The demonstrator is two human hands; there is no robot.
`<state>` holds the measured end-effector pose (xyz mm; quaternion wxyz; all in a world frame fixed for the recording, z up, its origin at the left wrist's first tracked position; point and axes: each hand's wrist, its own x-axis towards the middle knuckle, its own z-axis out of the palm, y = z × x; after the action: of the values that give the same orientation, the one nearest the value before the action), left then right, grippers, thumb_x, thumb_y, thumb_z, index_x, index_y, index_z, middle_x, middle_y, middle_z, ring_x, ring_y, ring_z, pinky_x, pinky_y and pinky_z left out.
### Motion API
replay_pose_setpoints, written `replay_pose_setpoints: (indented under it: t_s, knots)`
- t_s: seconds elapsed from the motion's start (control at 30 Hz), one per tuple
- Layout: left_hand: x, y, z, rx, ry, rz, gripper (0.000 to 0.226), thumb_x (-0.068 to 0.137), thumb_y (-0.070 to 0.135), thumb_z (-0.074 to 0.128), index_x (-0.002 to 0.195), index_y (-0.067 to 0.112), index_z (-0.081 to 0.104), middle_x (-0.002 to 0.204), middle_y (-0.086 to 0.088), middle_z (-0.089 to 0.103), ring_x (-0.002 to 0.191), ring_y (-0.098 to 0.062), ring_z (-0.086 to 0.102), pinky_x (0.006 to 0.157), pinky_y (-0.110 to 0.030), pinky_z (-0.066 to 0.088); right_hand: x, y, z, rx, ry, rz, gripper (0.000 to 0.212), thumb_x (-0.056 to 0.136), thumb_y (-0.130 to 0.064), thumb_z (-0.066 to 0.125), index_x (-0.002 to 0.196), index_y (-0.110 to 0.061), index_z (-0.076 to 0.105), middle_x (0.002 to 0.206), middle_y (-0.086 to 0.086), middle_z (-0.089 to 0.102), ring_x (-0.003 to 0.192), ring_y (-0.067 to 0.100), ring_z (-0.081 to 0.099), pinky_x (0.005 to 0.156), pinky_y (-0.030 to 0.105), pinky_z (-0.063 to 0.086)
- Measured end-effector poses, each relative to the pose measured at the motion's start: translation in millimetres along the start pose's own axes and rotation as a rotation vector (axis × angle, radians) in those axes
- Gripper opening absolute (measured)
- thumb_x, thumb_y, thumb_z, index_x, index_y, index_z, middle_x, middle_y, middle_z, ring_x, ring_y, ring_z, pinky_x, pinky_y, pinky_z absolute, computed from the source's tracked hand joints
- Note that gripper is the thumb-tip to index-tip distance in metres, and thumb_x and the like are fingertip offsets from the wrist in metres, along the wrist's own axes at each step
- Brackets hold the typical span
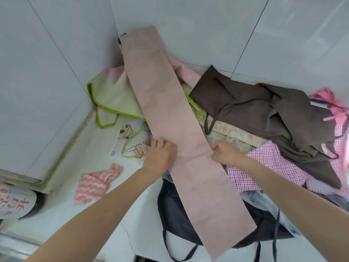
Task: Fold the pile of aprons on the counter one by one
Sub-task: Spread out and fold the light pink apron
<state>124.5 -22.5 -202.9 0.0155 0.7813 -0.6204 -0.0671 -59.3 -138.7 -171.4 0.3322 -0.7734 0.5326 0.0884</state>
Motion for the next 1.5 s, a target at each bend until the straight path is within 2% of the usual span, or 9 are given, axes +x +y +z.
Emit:
replay_pose_setpoints:
  t_s: [0.13, 0.47, 0.63, 0.73, 0.9, 1.1, 1.2, 1.33, 1.5]
  knots:
    - [-15, 6, 9, -0.439, 0.018, -0.18, 0.018, 0.095, 0.009, 0.046, 0.106, -0.004, 0.05, 0.106, -0.021, 0.054, 0.096, -0.034, 0.053, 0.077, -0.03, 0.033, -12, 28, 10, 0.166, 0.031, 0.025, 0.024, 0.088, -0.008, 0.061, 0.11, 0.002, 0.058, 0.074, 0.0, 0.06, 0.067, 0.009, 0.053, 0.06, 0.018, 0.04]
    - [-65, 27, 10, -0.924, -0.124, -0.5, 0.013, 0.098, 0.017, 0.042, 0.097, 0.005, 0.047, 0.072, -0.009, 0.063, 0.053, -0.017, 0.062, 0.064, -0.033, 0.057, -46, 41, 23, 0.521, -0.08, 0.118, 0.011, 0.083, -0.017, 0.068, 0.089, -0.01, 0.062, 0.091, 0.009, 0.066, 0.081, 0.022, 0.064, 0.071, 0.029, 0.049]
    - [-101, 55, 15, -0.994, -0.165, -0.574, 0.023, 0.098, 0.018, 0.045, 0.092, -0.001, 0.056, 0.066, -0.005, 0.063, 0.054, -0.02, 0.064, 0.068, -0.034, 0.058, -75, 63, 25, 0.551, -0.112, 0.16, 0.024, 0.081, -0.02, 0.073, 0.091, -0.002, 0.061, 0.093, 0.01, 0.065, 0.084, 0.022, 0.062, 0.069, 0.029, 0.05]
    - [-118, 72, 16, -0.962, -0.247, -0.578, 0.024, 0.099, 0.011, 0.038, 0.092, -0.001, 0.057, 0.073, -0.008, 0.062, 0.045, -0.011, 0.062, 0.049, -0.024, 0.053, -90, 69, 27, 0.599, -0.276, 0.189, 0.03, 0.076, -0.022, 0.078, 0.097, -0.007, 0.061, 0.096, 0.007, 0.069, 0.088, 0.02, 0.066, 0.075, 0.031, 0.056]
    - [-138, 82, 18, -0.935, -0.234, -0.637, 0.027, 0.097, 0.007, 0.031, 0.079, 0.011, 0.051, 0.073, -0.003, 0.061, 0.064, -0.025, 0.066, 0.074, -0.037, 0.057, -109, 73, 50, 0.716, -0.271, 0.212, 0.04, 0.073, -0.002, 0.078, 0.108, 0.001, 0.06, 0.104, 0.013, 0.067, 0.096, 0.027, 0.064, 0.084, 0.037, 0.053]
    - [-146, 76, 22, -1.025, -0.143, -0.751, 0.032, 0.1, 0.021, 0.04, 0.073, 0.009, 0.053, 0.076, -0.006, 0.056, 0.072, -0.023, 0.052, 0.059, -0.027, 0.042, -114, 67, 52, 1.027, -0.394, 0.307, 0.014, 0.078, 0.003, 0.069, 0.091, 0.002, 0.063, 0.078, 0.013, 0.07, 0.063, 0.021, 0.068, 0.058, 0.031, 0.058]
    - [-153, 79, 18, -1.264, -0.176, -0.796, 0.034, 0.1, 0.027, 0.041, 0.075, 0.008, 0.055, 0.074, -0.006, 0.058, 0.072, -0.021, 0.057, 0.066, -0.026, 0.051, -118, 66, 47, 1.083, -0.485, 0.305, 0.002, 0.086, -0.003, 0.064, 0.087, -0.001, 0.063, 0.063, 0.008, 0.07, 0.053, 0.017, 0.068, 0.046, 0.027, 0.055]
    - [-160, 82, 7, -1.713, -0.252, -0.848, 0.037, 0.102, 0.037, 0.033, 0.101, 0.01, 0.059, 0.087, -0.007, 0.068, 0.077, -0.019, 0.065, 0.066, -0.027, 0.051, -119, 71, 53, 0.973, -0.413, 0.254, 0.022, 0.085, 0.0, 0.064, 0.107, 0.004, 0.061, 0.082, 0.011, 0.069, 0.07, 0.02, 0.065, 0.062, 0.028, 0.055]
    - [-163, 83, 15, -1.44, -0.201, -0.736, 0.05, 0.093, 0.014, 0.058, 0.136, 0.013, 0.035, 0.1, -0.013, 0.065, 0.079, -0.022, 0.065, 0.06, -0.026, 0.058, -114, 79, 64, 0.462, -0.192, 0.067, 0.053, 0.081, -0.022, 0.072, 0.124, -0.003, 0.049, 0.12, 0.012, 0.06, 0.106, 0.026, 0.059, 0.087, 0.034, 0.051]
